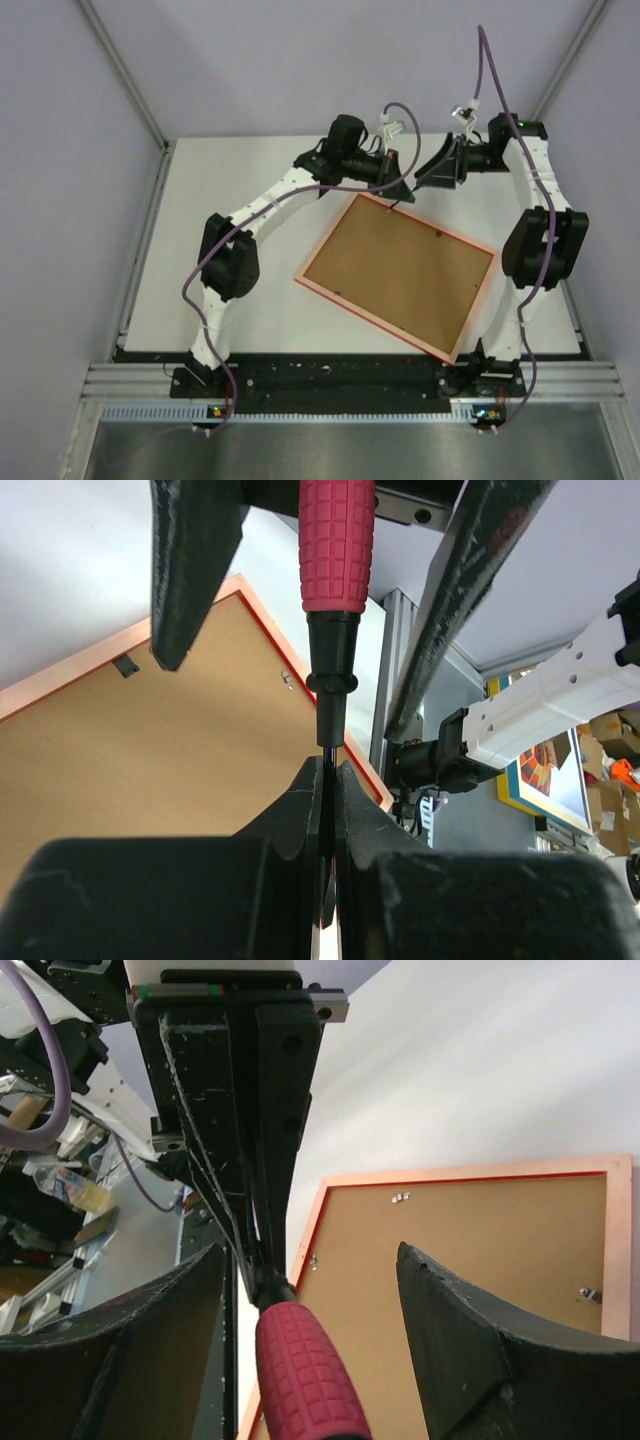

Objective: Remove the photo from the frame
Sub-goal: Adjust the screwdriver, then release the photo frame item from the photo frame.

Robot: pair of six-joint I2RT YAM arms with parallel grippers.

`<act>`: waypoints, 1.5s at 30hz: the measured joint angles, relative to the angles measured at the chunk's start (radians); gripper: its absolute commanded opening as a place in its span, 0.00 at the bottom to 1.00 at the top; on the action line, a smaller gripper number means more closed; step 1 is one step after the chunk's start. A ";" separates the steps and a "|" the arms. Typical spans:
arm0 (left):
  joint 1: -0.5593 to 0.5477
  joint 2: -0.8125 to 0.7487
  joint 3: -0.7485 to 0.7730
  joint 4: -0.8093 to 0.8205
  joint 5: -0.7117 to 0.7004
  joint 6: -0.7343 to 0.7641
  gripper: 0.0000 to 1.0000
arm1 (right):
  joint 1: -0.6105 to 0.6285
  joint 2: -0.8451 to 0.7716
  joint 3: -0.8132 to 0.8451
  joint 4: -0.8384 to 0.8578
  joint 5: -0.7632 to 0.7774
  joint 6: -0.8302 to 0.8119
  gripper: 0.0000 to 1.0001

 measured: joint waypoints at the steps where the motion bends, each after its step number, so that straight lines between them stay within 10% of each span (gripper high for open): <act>1: -0.001 0.000 0.000 0.000 0.001 0.000 0.00 | 0.001 0.004 0.009 0.000 0.000 0.000 0.67; 7: -0.007 0.000 0.000 0.002 0.008 -0.005 0.00 | -0.020 0.031 0.049 0.002 -0.003 0.009 0.50; 12: -0.004 0.014 0.005 0.009 -0.010 -0.004 0.00 | -0.021 0.038 0.073 -0.020 -0.016 0.030 0.00; 17: 0.000 0.030 0.017 0.039 0.023 0.020 0.05 | -0.023 0.038 0.077 -0.044 -0.042 0.056 0.00; 21: 0.000 0.032 0.021 0.036 0.016 0.021 0.76 | -0.023 0.037 0.079 -0.040 -0.044 0.048 0.00; 23: -0.002 0.033 0.023 0.019 0.009 0.021 0.95 | -0.021 0.037 0.084 -0.028 -0.031 0.039 0.00; 30: 0.010 0.032 0.025 -0.072 -0.035 0.075 0.98 | -0.013 0.045 0.178 -0.003 0.013 0.111 0.00; 36: 0.090 -0.031 -0.040 -0.151 -0.097 0.163 0.98 | 0.029 -0.005 0.026 0.260 0.353 0.434 0.00; 45: 0.196 -0.219 -0.277 -0.222 -0.348 0.355 0.98 | 0.198 0.218 0.517 0.186 0.877 0.474 0.00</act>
